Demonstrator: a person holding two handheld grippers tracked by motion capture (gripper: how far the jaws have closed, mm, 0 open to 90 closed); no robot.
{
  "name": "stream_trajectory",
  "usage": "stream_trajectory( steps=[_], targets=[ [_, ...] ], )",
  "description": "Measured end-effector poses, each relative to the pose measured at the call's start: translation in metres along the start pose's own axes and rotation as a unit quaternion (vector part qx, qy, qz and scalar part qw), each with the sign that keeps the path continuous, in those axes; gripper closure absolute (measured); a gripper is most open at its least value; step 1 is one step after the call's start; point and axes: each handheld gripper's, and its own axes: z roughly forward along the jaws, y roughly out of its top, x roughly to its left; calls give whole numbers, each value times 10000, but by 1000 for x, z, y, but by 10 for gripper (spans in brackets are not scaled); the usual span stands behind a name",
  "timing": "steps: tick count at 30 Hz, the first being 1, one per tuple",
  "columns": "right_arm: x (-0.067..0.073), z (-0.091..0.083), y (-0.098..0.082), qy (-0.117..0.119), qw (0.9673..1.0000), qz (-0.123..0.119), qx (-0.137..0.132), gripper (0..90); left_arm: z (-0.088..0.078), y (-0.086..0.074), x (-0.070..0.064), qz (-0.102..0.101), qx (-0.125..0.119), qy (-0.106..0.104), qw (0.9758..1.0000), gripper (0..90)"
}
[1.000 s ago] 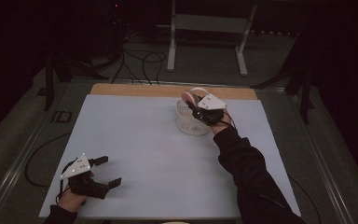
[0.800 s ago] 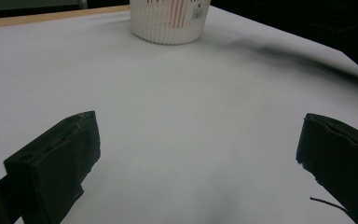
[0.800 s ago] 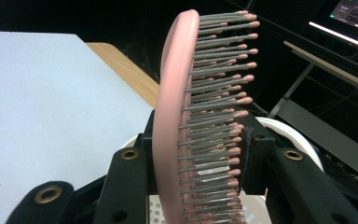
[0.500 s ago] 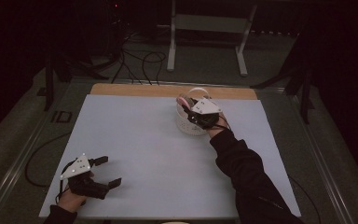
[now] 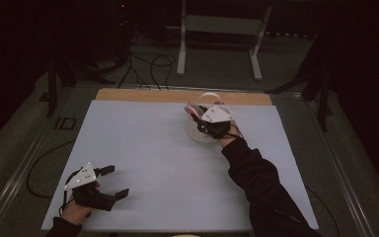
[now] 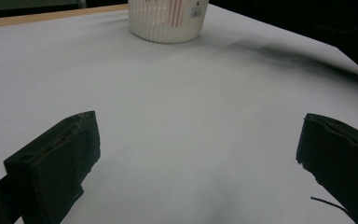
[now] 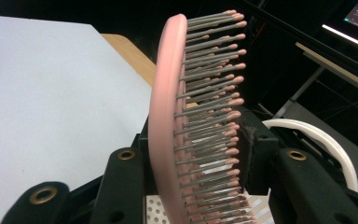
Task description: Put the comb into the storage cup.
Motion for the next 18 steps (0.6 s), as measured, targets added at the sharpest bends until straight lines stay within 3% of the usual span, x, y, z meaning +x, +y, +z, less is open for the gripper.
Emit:
stream_trajectory(
  steps=[18],
  targets=[
    [10,-2,-1,168,9995,-271,42,590,0,0,0,1,7,-14,10000,2]
  ],
)
